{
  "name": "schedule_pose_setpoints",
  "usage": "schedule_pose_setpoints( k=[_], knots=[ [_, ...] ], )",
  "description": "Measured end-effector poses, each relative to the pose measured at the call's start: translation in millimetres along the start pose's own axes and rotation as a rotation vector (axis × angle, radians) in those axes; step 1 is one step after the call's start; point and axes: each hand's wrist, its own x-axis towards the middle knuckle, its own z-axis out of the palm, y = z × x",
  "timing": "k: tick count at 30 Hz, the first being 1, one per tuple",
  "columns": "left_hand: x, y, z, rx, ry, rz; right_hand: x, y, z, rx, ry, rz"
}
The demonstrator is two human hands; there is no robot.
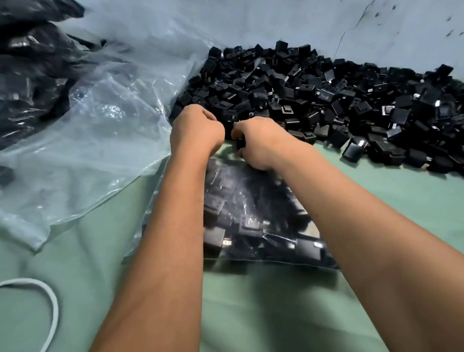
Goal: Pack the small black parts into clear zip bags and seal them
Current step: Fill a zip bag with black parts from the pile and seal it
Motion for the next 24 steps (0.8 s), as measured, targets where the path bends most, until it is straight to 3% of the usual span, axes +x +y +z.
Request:
schedule_pose_setpoints(
  k=[6, 10, 13, 16, 20, 24],
  knots=[
    [-3, 4, 2, -0.034, 0.014, 0.008, 4, 4, 4, 0.133, 0.056, 0.028],
    [-5, 8, 9, -0.141, -0.04, 0.056, -23, 25, -4, 0.434, 0.369, 0.131],
    [-17, 20, 19, -0.118, -0.23, 0.228, -63, 49, -6, 0.713, 0.626, 0.294],
    [-41, 40, 34, -0.001, -0.505, 0.437, -112, 72, 1, 0.969, 0.761, 0.408],
    [-67, 58, 57, 0.141, -0.671, 0.632, -157, 92, 27, 1.186, 0.837, 0.536],
    [-75, 63, 71, 0.256, -0.712, 0.7, -161, 103, 42, 1.336, 0.77, 0.615]
  ],
)
